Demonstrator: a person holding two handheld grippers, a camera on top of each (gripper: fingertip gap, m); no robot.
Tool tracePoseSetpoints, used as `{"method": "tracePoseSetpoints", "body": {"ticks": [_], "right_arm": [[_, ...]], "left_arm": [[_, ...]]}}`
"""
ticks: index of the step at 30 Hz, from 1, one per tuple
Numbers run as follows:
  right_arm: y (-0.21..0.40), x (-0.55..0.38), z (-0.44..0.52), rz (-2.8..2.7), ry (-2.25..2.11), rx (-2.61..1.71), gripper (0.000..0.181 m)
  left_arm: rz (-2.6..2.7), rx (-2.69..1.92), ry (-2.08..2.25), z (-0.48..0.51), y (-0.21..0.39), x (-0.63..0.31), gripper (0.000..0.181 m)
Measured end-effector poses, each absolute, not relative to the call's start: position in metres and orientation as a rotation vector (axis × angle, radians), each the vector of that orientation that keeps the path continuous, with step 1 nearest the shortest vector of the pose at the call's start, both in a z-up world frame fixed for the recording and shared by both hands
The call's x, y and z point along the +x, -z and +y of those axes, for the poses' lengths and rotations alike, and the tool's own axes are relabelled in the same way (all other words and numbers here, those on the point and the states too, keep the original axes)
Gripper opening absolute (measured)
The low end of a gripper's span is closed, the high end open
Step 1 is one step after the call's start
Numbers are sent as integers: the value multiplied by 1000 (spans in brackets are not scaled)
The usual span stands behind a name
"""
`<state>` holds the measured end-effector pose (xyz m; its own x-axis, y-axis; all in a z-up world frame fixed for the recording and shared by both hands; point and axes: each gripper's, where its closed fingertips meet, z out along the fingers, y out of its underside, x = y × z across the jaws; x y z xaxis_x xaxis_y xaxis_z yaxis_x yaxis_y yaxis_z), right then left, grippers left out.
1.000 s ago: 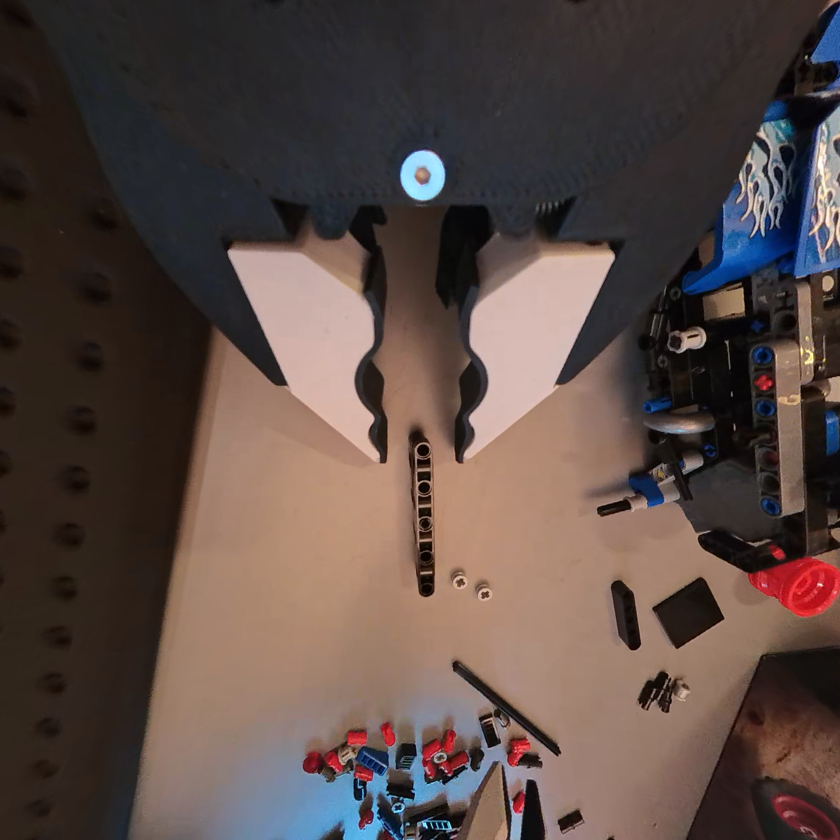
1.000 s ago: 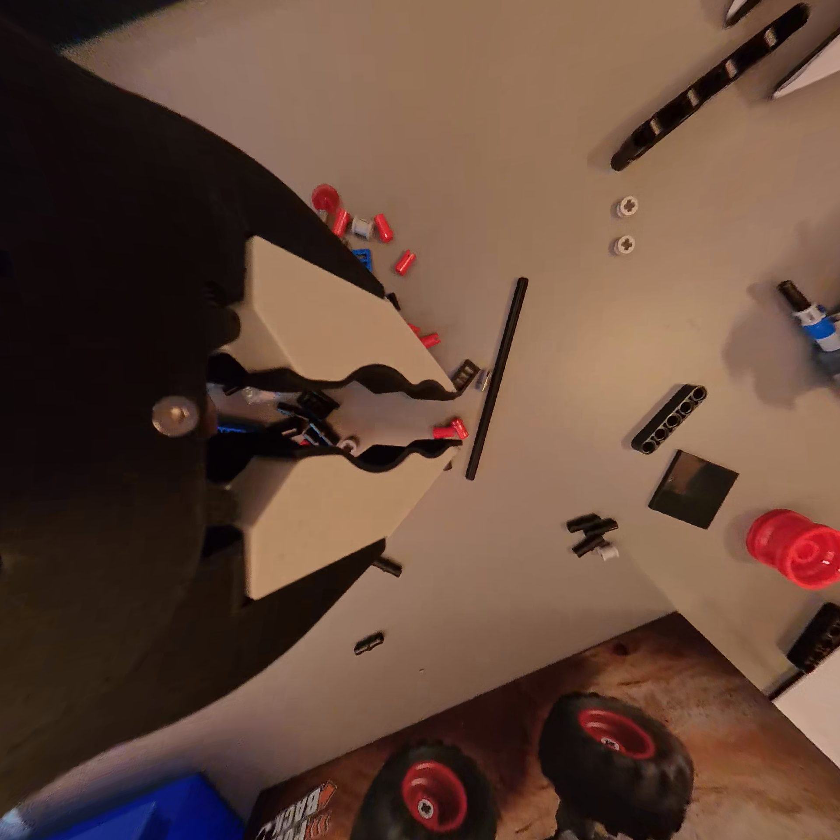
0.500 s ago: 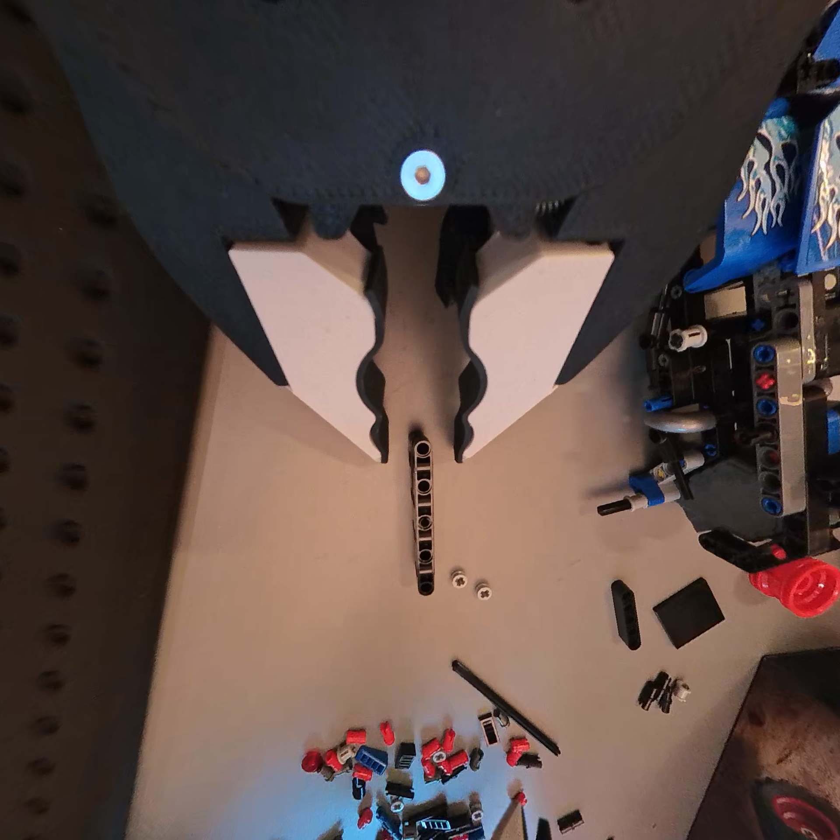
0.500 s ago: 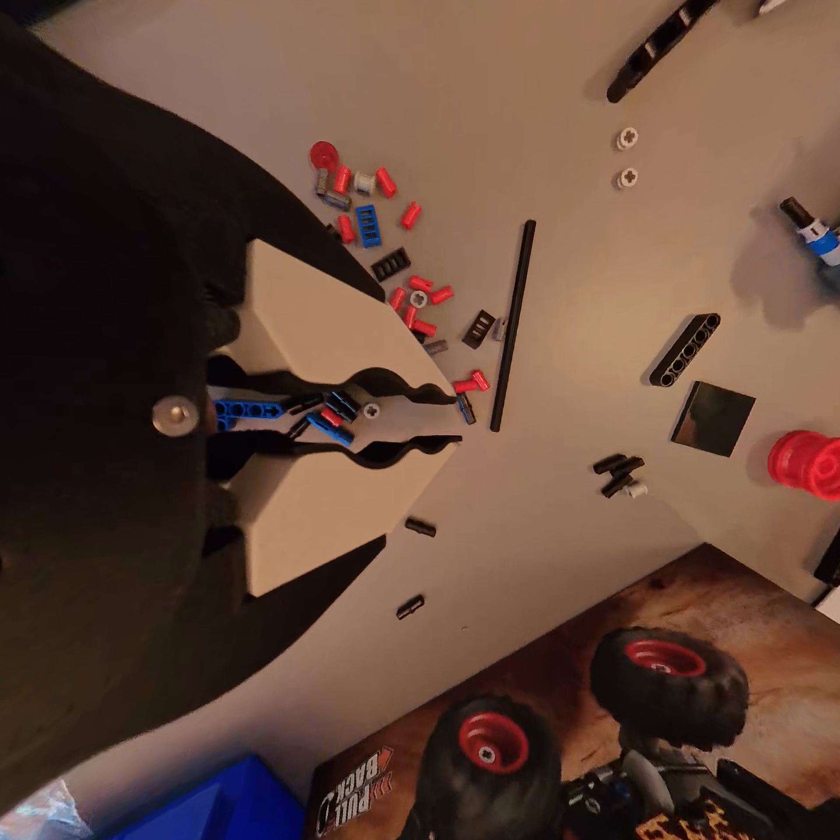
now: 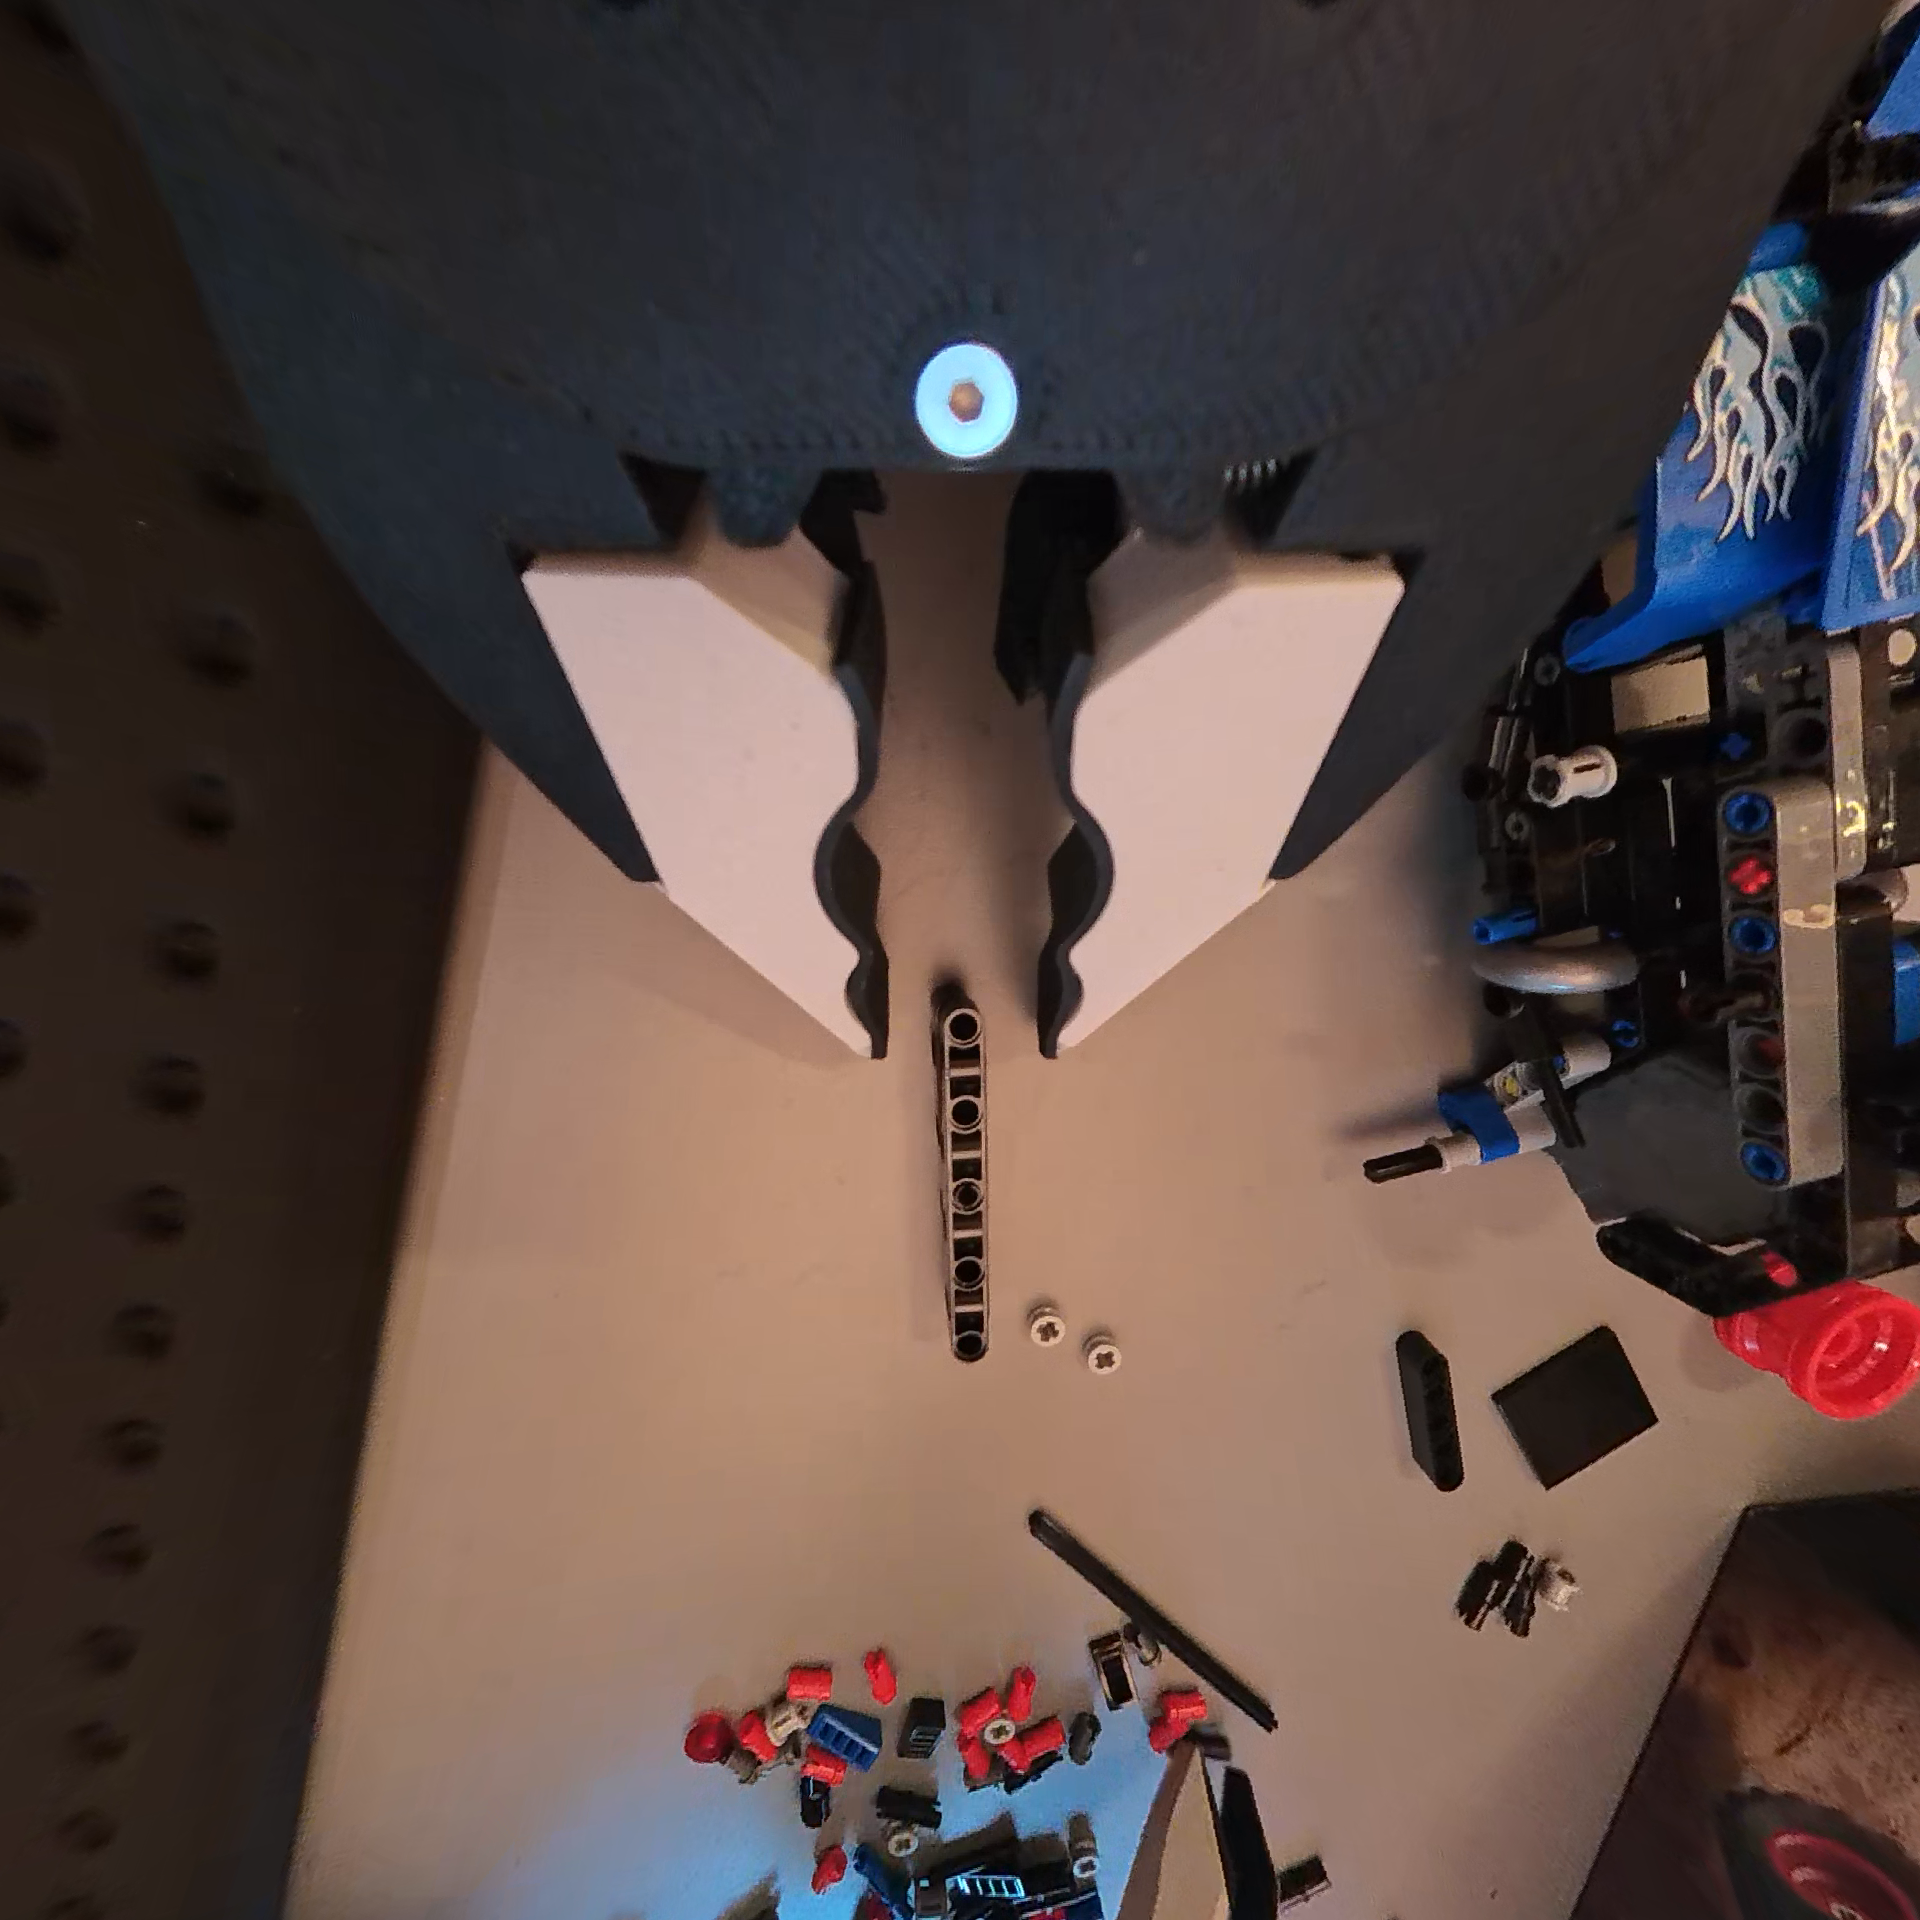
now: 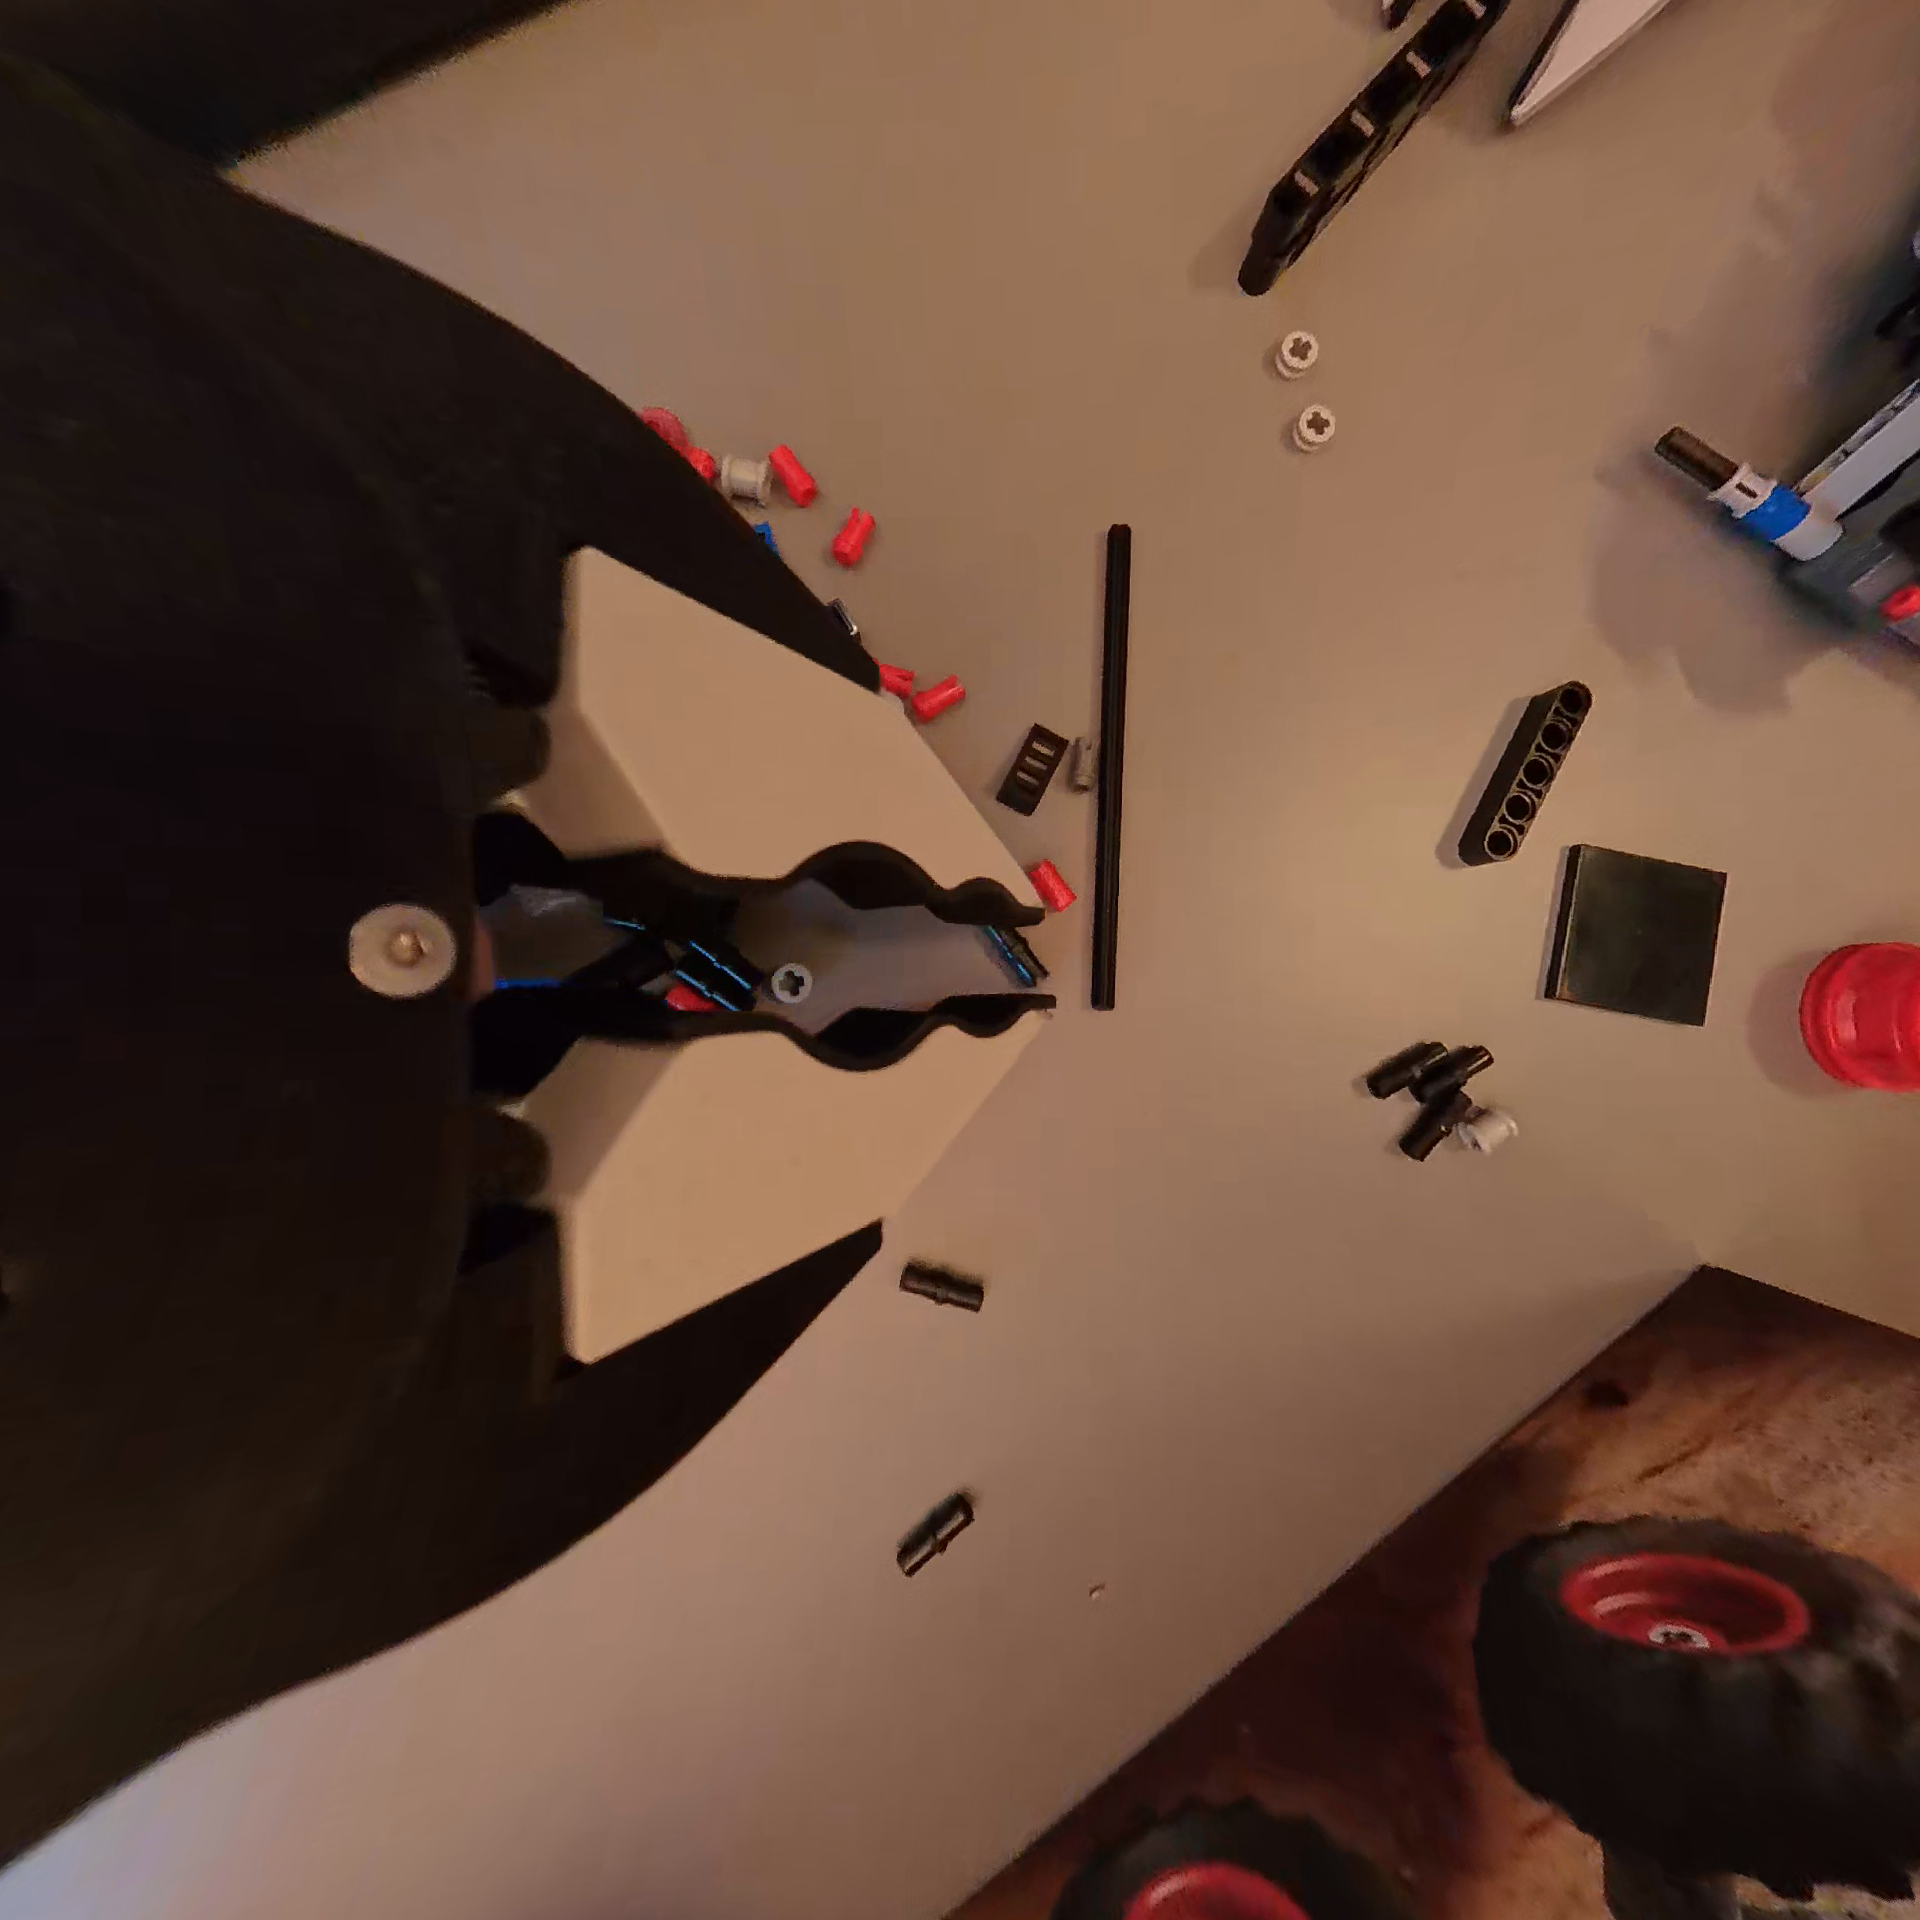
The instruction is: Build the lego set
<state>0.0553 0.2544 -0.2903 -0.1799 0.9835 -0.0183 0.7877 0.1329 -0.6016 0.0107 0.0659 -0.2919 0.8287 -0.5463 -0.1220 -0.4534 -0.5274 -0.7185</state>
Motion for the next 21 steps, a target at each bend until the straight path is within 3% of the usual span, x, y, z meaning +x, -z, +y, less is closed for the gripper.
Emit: {"method": "tracePoseSetpoints", "body": {"ticks": [21], "right_arm": [[271, 56, 244, -1973, -818, -1631, 3]], "left_arm": [[726, -2208, 134, 67, 291, 9, 31]]}}
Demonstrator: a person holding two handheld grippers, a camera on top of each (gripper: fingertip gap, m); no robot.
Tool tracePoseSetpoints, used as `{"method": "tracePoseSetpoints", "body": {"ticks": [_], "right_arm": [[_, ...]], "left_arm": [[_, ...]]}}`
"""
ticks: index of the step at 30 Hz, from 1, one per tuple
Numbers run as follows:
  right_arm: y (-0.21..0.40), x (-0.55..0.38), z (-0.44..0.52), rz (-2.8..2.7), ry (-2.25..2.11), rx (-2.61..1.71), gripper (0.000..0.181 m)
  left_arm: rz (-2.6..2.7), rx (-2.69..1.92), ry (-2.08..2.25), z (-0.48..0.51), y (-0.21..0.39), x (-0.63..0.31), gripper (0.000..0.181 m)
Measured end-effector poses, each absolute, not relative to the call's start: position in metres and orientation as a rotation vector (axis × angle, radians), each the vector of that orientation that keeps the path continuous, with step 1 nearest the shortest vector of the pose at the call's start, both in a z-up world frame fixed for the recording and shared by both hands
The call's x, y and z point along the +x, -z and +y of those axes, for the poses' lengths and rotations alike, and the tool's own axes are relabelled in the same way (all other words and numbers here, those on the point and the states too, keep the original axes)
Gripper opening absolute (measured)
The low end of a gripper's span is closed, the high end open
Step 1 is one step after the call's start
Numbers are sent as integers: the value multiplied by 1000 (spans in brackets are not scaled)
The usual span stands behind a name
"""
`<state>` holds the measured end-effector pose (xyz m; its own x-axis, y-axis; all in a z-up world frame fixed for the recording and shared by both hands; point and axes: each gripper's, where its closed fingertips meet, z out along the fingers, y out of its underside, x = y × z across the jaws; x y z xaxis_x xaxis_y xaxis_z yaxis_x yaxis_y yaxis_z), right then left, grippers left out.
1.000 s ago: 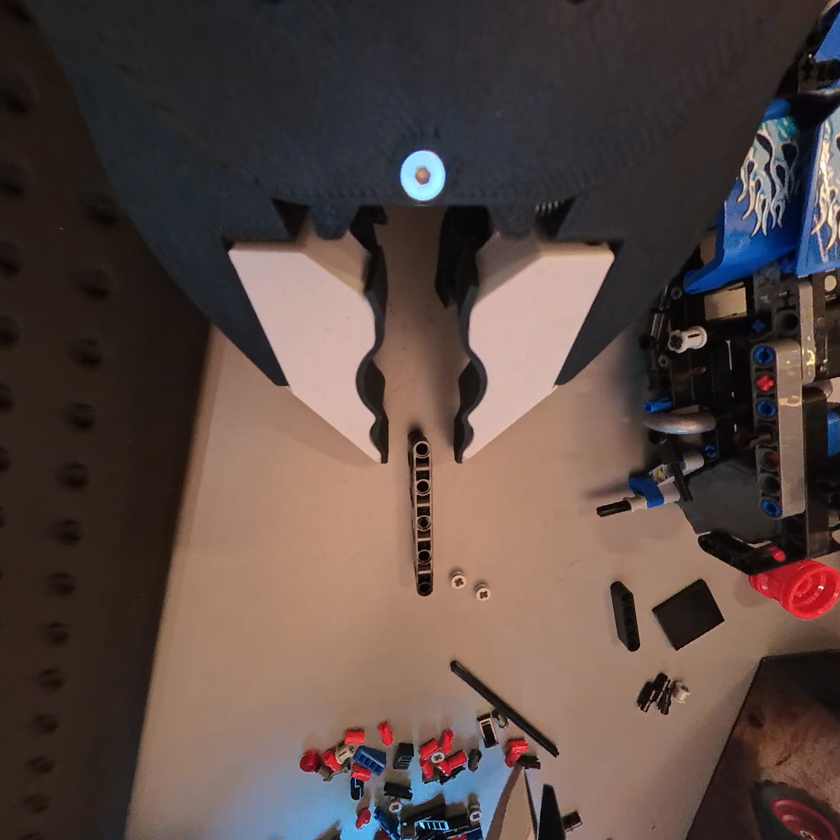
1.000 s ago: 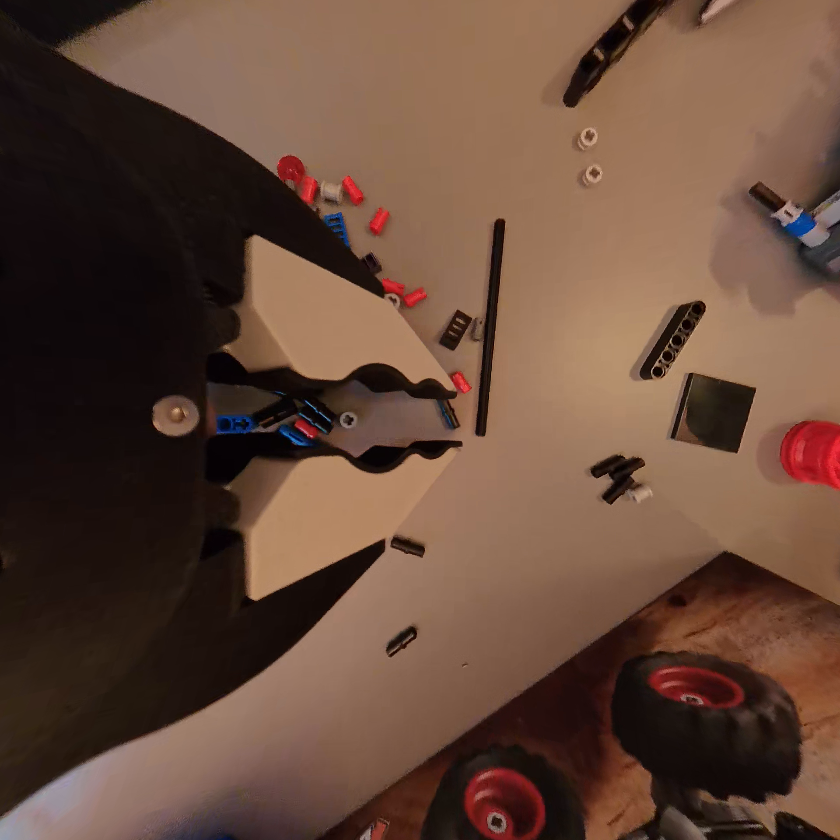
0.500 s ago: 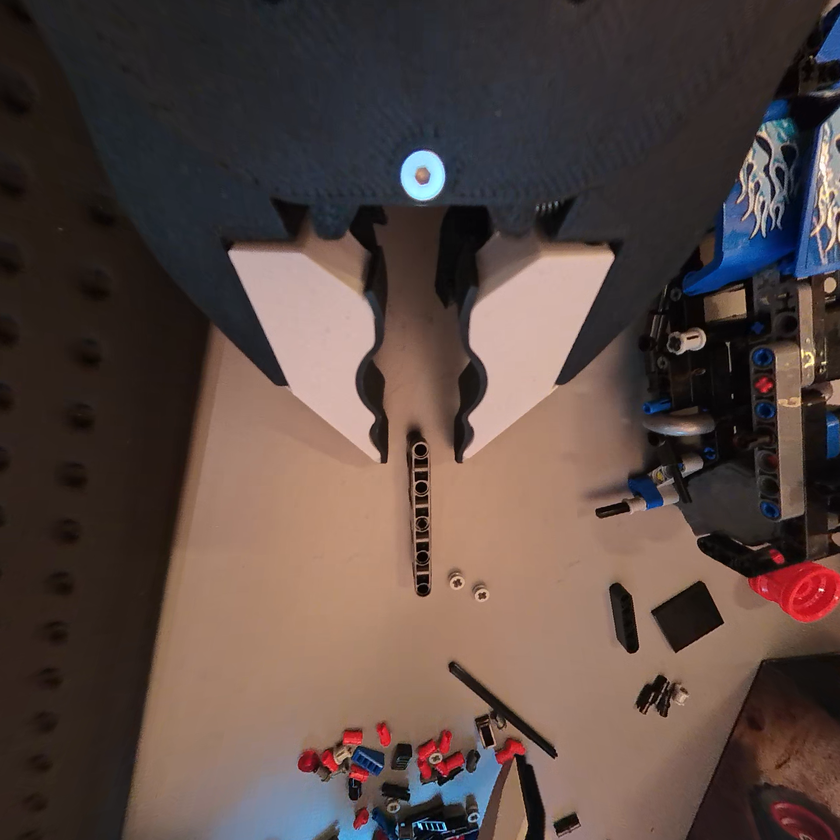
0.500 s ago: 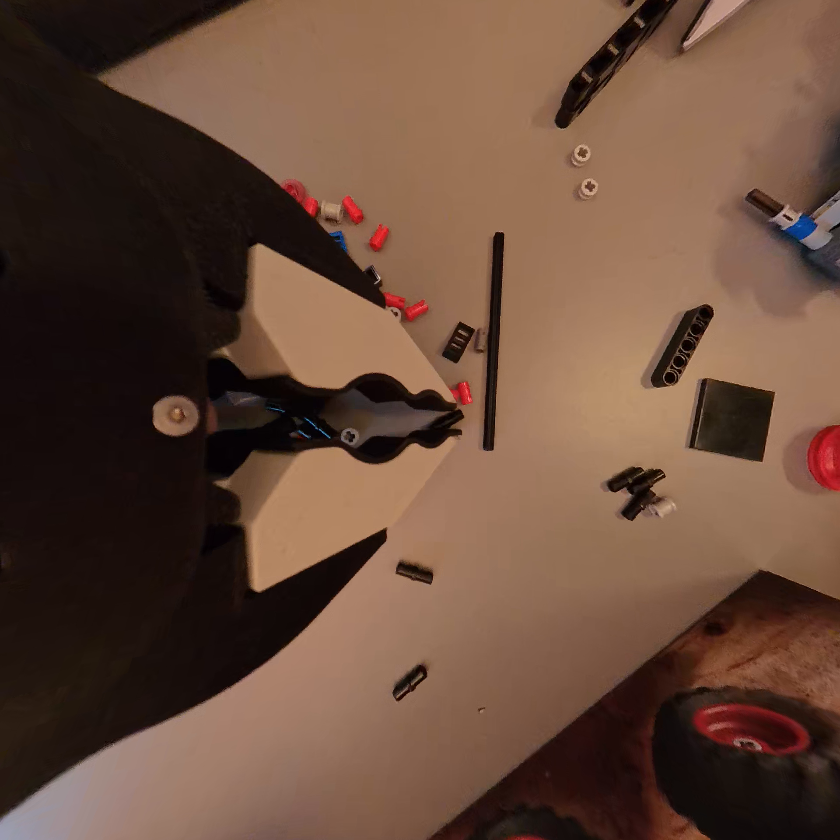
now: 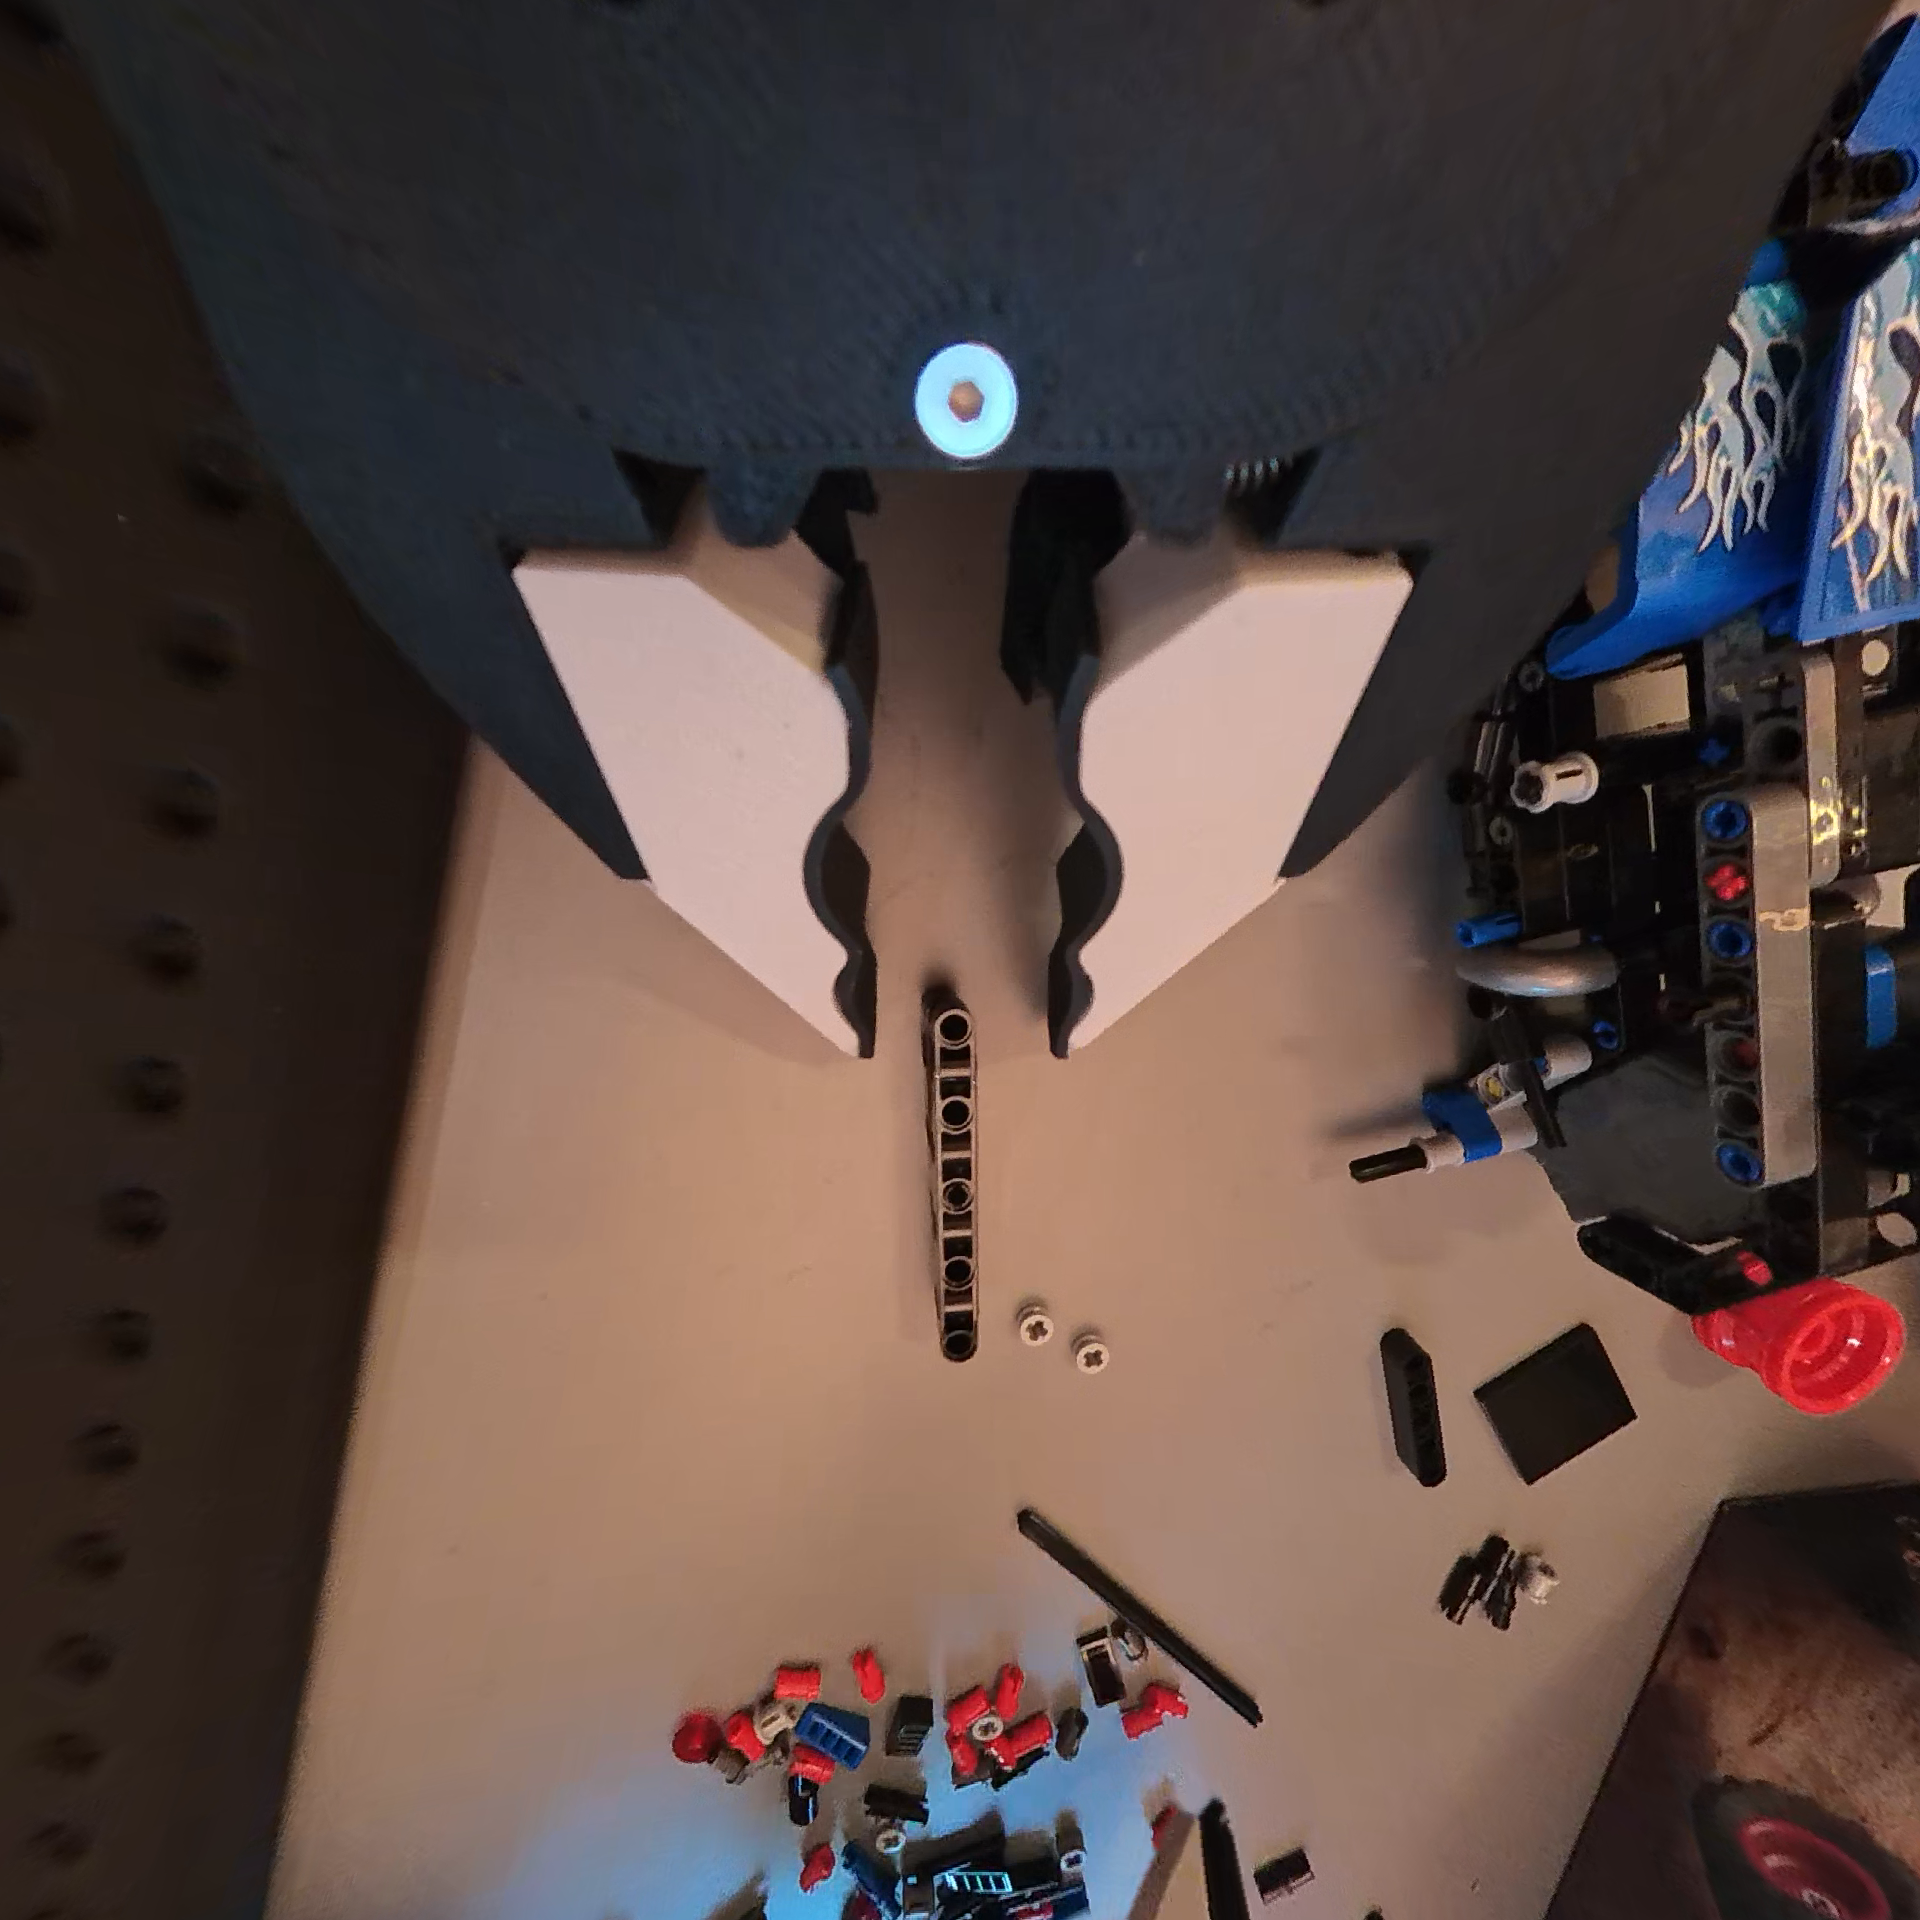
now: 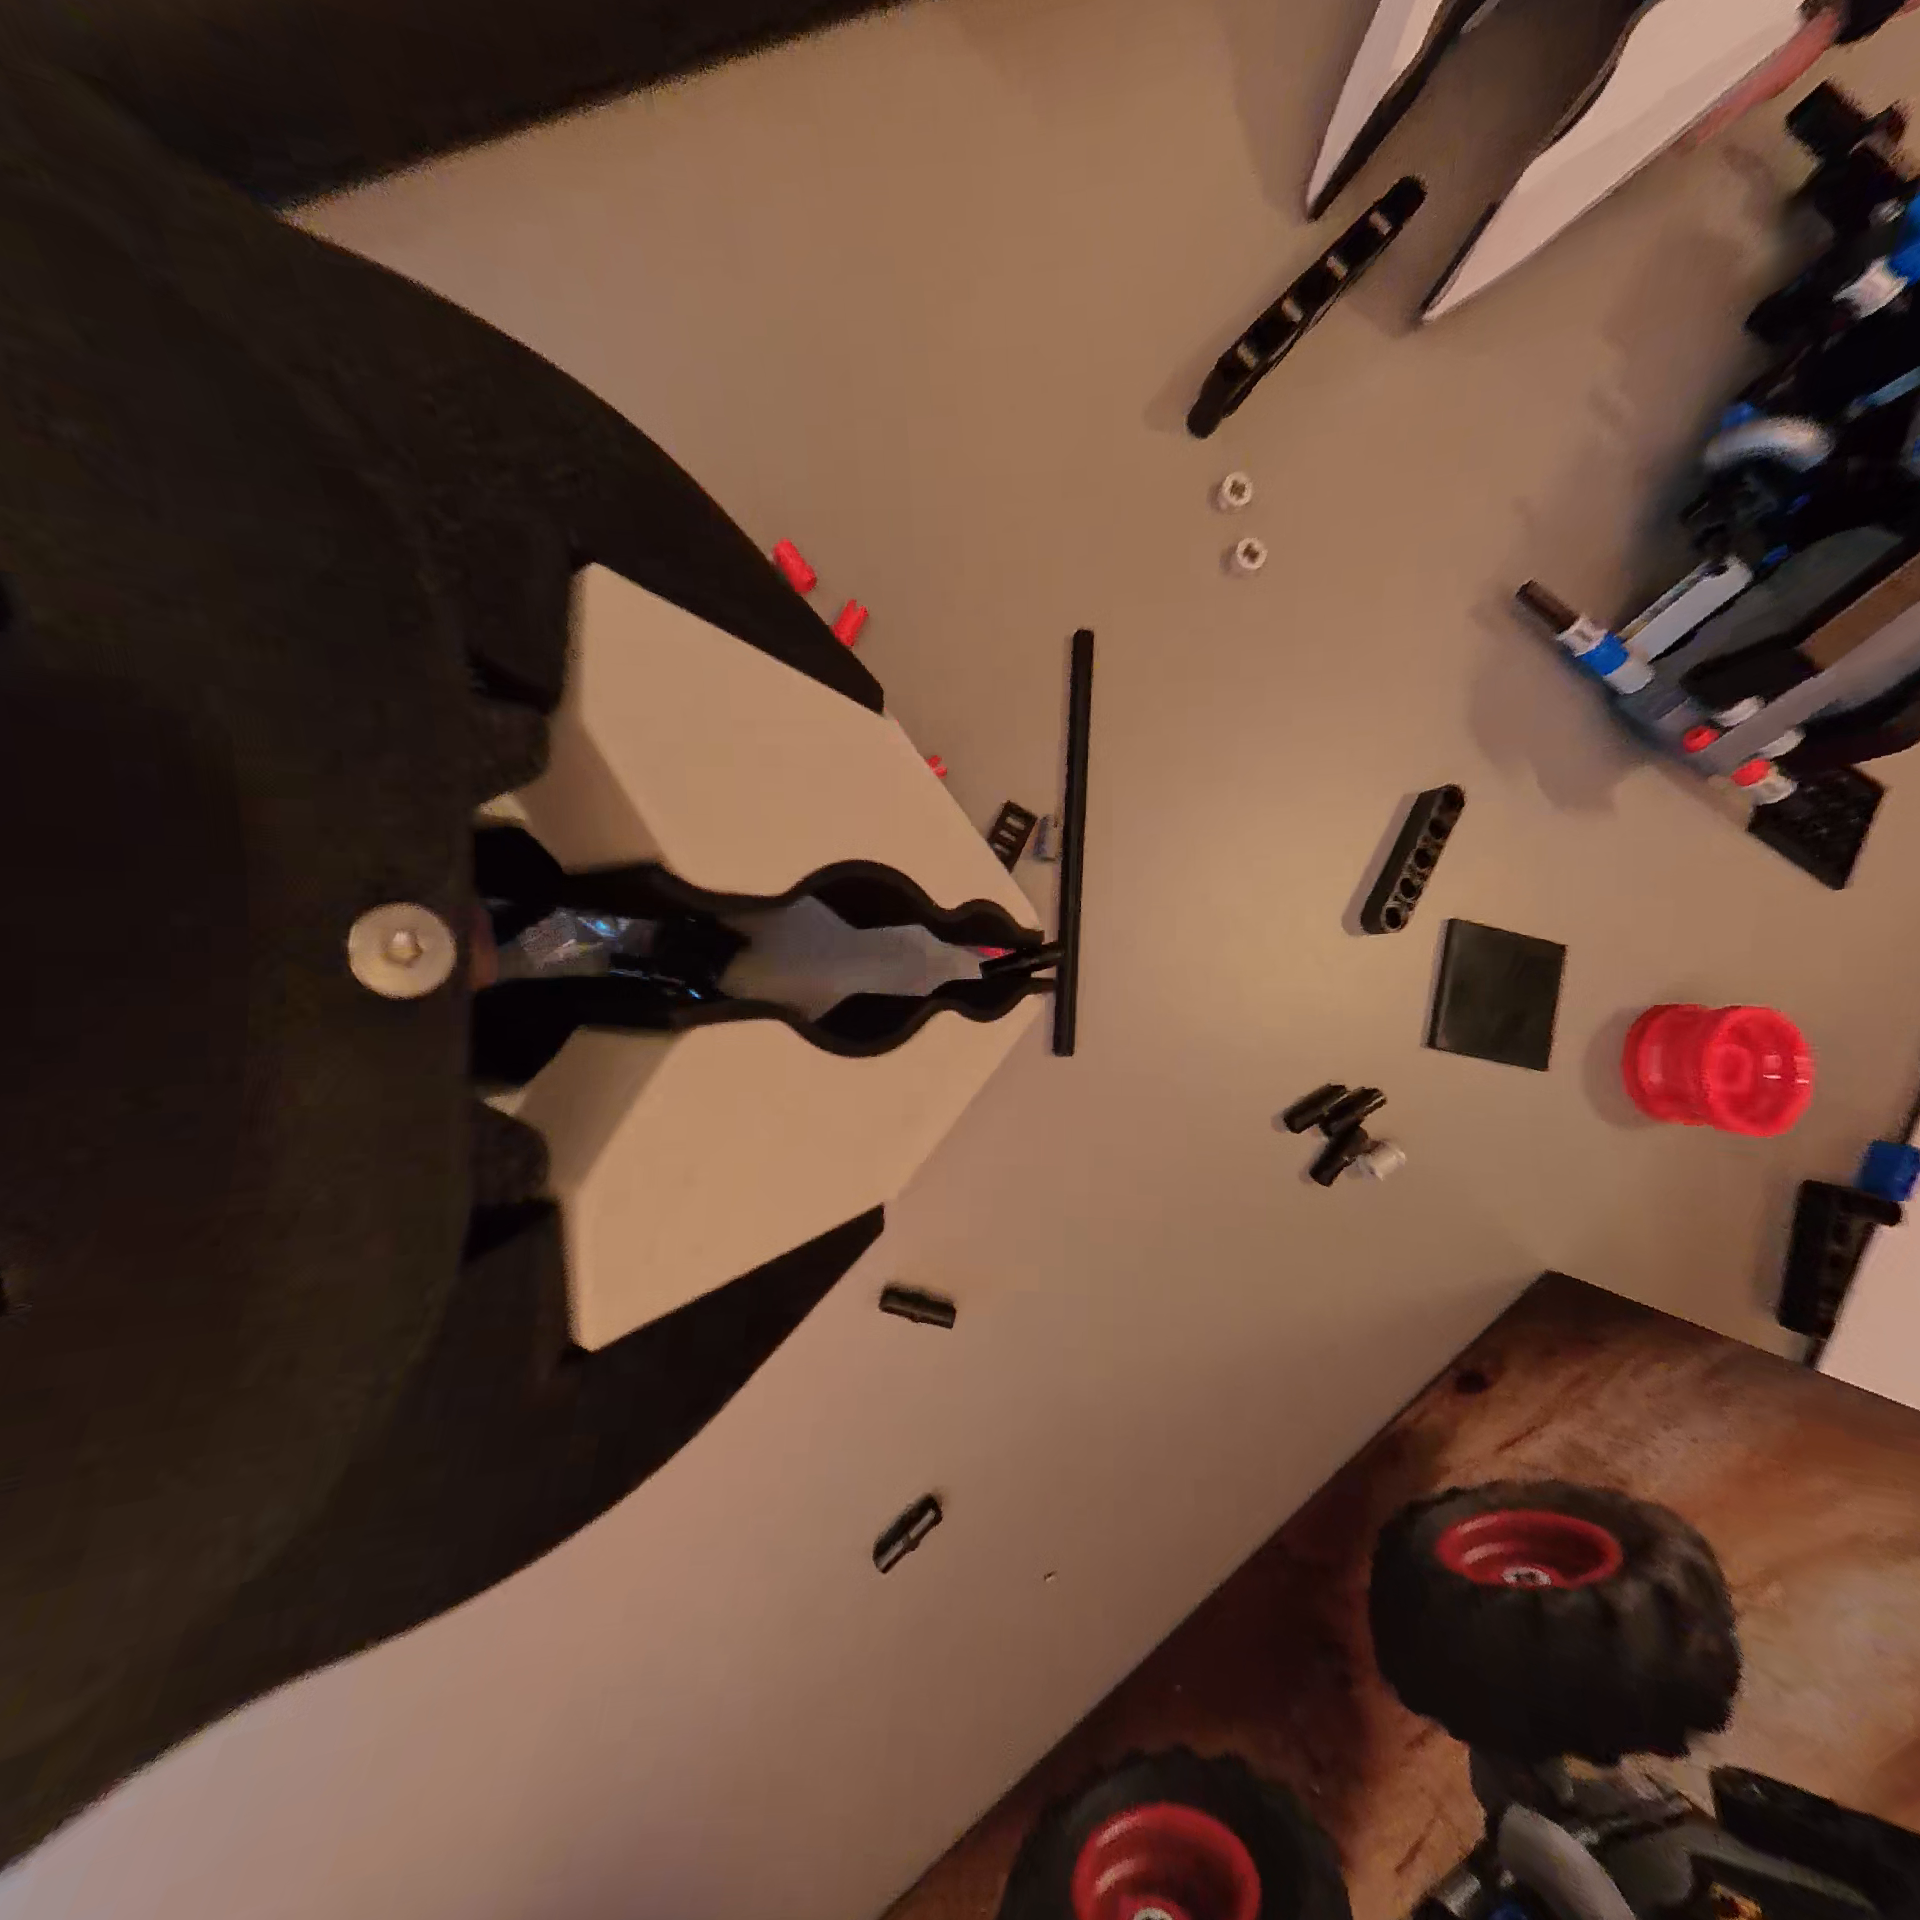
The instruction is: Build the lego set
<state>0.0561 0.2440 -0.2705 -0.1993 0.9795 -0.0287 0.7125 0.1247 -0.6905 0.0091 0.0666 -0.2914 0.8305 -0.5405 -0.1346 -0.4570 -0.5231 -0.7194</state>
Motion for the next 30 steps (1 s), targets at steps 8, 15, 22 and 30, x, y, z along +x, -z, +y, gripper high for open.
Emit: {"method": "tracePoseSetpoints", "body": {"ticks": [8, 15, 22, 30], "right_arm": [[208, 40, 198, -1832, -1306, -1501, 3], [164, 30, 138, -1782, -1633, -1376, 3], [168, 25, 106, -1847, -1726, -1356, 3], [186, 29, 87, -1995, -1736, -1372, 3]], "left_arm": [[689, -2117, 94, 75, 270, 5, 42], [722, -1865, -176, 92, 205, 7, 40], [849, -1672, -401, 105, 174, 17, 34], [1034, -1563, -511, 100, 188, 35, 17]]}}
